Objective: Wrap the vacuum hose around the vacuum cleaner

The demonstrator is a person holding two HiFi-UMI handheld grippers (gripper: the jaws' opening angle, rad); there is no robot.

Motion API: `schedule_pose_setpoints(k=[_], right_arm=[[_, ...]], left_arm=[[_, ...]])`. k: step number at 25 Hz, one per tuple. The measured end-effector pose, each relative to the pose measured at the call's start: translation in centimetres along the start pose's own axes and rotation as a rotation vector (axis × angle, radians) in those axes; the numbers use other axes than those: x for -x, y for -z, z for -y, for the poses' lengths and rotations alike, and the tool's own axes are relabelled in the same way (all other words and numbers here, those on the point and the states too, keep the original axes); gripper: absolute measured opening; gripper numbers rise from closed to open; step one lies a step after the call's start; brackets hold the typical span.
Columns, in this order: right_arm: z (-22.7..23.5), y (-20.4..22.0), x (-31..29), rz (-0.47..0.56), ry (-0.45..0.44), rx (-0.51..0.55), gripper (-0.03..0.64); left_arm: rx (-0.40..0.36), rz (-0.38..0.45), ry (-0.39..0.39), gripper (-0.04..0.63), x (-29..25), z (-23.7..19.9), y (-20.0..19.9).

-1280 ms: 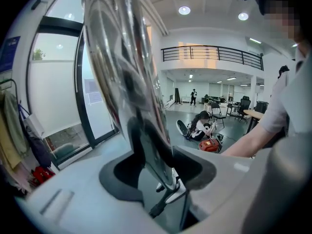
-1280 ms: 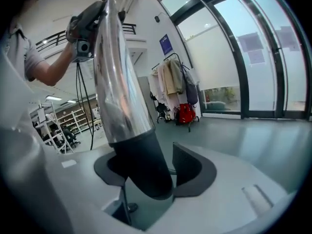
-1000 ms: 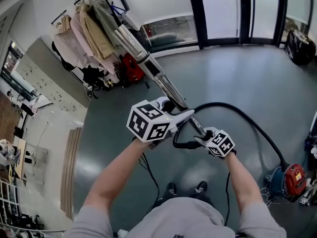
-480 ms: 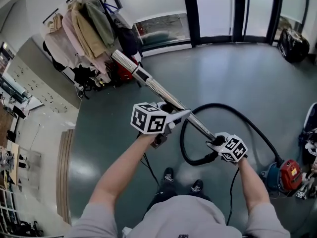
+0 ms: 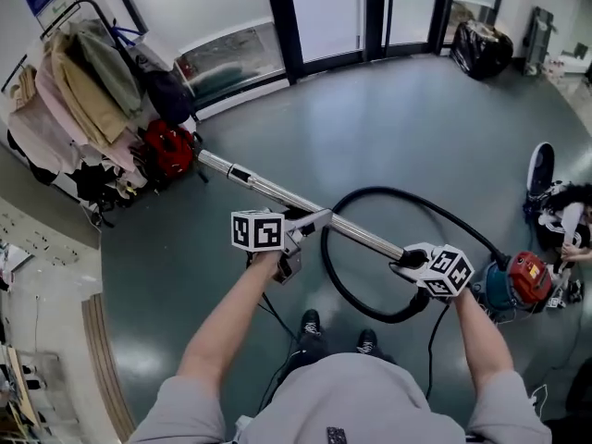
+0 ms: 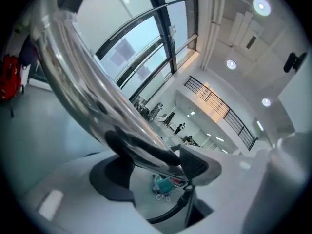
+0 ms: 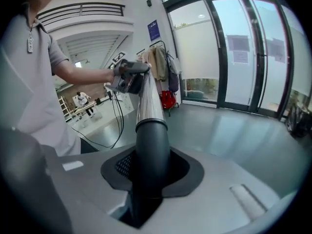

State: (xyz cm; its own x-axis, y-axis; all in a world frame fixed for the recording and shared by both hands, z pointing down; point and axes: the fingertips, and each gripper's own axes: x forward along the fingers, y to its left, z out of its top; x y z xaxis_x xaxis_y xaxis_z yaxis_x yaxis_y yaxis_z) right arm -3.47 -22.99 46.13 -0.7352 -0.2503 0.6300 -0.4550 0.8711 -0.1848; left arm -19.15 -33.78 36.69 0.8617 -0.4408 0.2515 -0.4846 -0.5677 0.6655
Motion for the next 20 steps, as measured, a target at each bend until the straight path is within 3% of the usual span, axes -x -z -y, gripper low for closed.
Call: schedule_pose_setpoints(k=[3,5,9,13,16,20], right_arm=[[0.2,-2.0,-0.6,-0.008,0.045,-0.031,0.123],[0.3,-2.4,-1.1,-0.049,0.076,-0.032,0.123],[0.6,-2.0,-1.2,-0.115,0.136,-0.037,0.123],[1.1,-1.9,-1.5,-0.182,0.186,-0.021,0.123],[1.6,-1.5,-1.1,-0.217,0.214,-0.021,0.123],[3.4,-1.2,0.0,-0.224,0.261,-0.069,0.124]], left_arm=[[0.125,-0.016,0.076,0.297,0.1,-3.6,0.1],[0.17,-0.031,0.118,0.302,-0.3,-5.3,0.4],[0.204,-0.077,0.169,0.314,-1.4,-7.1,1.4],[0.222,-0.128,0.17,0.35,-1.9,-8.9,2.4],[0.186,-0.168,0.128,0.356,-1.8,-9.9,3.5],[0.019,-0.261,0.064,0.354,-1.1,-10.8,4.7]])
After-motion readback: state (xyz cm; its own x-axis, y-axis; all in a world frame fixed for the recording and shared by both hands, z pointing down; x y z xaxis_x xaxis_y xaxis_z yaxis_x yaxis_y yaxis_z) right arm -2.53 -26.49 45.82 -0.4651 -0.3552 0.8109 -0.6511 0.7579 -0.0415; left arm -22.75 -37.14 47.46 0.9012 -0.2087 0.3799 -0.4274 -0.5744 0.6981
